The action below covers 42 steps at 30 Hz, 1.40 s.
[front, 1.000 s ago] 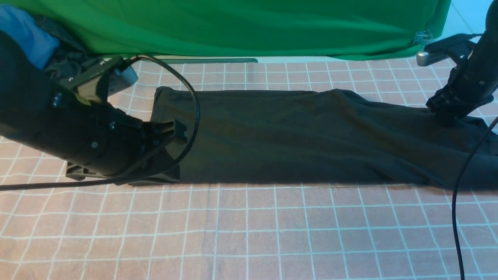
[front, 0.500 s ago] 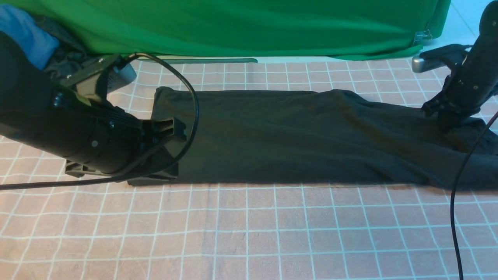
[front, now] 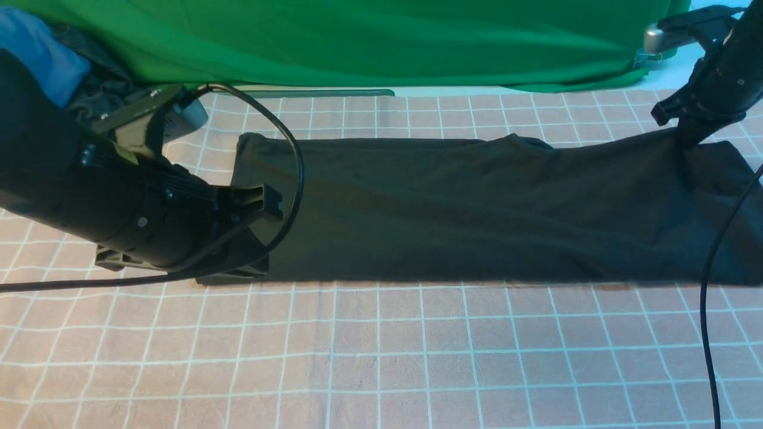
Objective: Fold a long-sleeved shirt over a pink coffee tablecloth.
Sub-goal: 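Pull the folded dark garment lengthwise by its ends to straighten it flat on the table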
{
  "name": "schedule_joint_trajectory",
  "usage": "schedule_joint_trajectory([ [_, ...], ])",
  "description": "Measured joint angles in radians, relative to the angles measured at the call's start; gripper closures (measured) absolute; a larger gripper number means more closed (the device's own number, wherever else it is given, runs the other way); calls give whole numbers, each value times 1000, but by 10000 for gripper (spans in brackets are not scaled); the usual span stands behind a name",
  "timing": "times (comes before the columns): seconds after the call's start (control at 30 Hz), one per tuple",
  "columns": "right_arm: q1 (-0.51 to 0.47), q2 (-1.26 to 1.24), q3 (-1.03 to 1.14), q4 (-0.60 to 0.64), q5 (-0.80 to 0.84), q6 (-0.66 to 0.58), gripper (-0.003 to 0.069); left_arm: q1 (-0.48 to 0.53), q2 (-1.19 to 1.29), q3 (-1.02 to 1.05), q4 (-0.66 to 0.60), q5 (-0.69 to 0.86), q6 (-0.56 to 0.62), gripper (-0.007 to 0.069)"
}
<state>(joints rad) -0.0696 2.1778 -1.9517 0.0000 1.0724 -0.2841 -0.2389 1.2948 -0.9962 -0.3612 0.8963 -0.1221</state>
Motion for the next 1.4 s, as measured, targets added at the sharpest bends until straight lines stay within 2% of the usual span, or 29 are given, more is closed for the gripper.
schedule_joint_trajectory([
  [0.33,-44,40,-5,0,-85,33,605,0,0,1,6,14,3,611],
  [0.47,-47,58,-5,-7,-163,51,570,0,0,1,6,15,3,611],
  [0.6,-47,65,-5,-14,-231,67,457,0,0,3,6,15,3,611],
  [0.67,-47,64,-10,-19,-257,72,355,0,0,3,6,15,-9,611],
  [0.77,-45,47,-39,-17,-220,104,312,1,0,3,16,15,-45,611],
  [0.83,-44,34,-55,-12,-192,118,323,1,0,3,27,11,-67,611],
  [0.9,-31,-10,-89,18,-128,123,416,1,0,2,56,-12,-109,611],
  [0.97,-7,-49,-105,91,-102,83,554,1,6,-10,68,-30,-132,611],
  [1.03,27,-72,-109,167,-85,22,604,1,17,-24,70,-46,-140,611],
  [1.1,68,-71,-111,247,-62,-46,622,1,26,-32,70,-57,-145,611],
  [1.2,143,-26,-111,296,-45,-91,623,1,32,-35,70,-56,-149,611],
  [1.4,221,112,-110,300,-110,-108,624,1,34,-35,72,-32,-151,611],
])
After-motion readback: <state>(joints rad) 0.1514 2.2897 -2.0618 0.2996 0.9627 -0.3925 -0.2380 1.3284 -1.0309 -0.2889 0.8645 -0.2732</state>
